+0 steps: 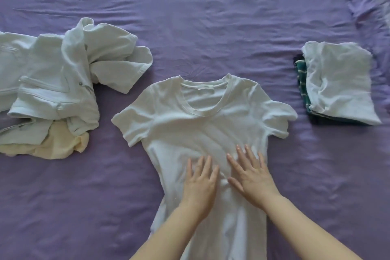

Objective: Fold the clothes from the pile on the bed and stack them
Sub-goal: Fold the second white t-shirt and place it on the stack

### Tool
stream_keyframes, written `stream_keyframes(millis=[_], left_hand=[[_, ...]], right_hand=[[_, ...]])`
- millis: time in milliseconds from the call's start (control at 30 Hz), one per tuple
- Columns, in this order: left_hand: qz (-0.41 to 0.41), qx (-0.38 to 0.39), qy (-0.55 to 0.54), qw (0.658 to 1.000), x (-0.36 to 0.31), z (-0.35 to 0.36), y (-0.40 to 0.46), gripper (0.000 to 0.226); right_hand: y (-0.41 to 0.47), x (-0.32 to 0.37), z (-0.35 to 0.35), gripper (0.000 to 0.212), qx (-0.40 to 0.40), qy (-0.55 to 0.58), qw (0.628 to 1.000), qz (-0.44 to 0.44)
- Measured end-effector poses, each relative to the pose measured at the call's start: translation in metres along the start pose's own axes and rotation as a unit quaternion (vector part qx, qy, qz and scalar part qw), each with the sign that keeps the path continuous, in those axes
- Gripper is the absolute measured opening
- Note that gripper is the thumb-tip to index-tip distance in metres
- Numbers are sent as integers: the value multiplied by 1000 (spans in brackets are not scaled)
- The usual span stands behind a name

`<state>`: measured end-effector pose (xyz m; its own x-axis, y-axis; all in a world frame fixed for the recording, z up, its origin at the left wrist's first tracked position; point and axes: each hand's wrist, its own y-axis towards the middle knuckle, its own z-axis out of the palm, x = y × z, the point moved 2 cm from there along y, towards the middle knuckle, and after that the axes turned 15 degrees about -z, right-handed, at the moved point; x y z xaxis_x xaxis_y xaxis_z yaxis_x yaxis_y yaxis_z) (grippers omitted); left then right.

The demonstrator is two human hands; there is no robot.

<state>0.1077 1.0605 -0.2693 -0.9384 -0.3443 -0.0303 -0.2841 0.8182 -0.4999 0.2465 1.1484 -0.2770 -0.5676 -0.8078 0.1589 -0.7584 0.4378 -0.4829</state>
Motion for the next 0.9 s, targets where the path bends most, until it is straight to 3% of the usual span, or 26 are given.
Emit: stream_keyframes(millis=[200, 300, 467, 533, 567, 633, 700, 800, 900], left_hand=[[72, 33, -16, 997, -72, 26, -54, 64], [138, 16, 17, 990, -99, 35, -72, 34], [230, 38, 88, 969, -125, 32, -86, 23], [257, 30, 99, 961, -127, 33, -84, 29], [279, 66, 91, 954, -125, 37, -83, 32], [277, 136, 127, 943, -118, 47, -80, 61], [274, 109, 178, 939, -116, 50, -78, 65], [249, 81, 66, 963, -119, 57, -80, 26], [162, 71, -104, 979, -127, 48, -82, 16]], right_hand=[[-58, -12, 13, 55, -15, 33, 999, 32], [-64, -28, 18, 48, -60, 70, 995, 26], [-56, -58, 23, 59, -56, 92, 994, -3], [-47, -68, 16, 59, -49, 84, 995, -12], [-42, -73, 12, 58, -44, 83, 995, -13], [-32, -81, 4, 58, -32, 76, 996, -17], [-24, -85, -1, 58, -20, 66, 997, -28], [-19, -88, -2, 60, -19, 55, 997, -43], [-20, -90, 1, 61, -56, 89, 993, -52]])
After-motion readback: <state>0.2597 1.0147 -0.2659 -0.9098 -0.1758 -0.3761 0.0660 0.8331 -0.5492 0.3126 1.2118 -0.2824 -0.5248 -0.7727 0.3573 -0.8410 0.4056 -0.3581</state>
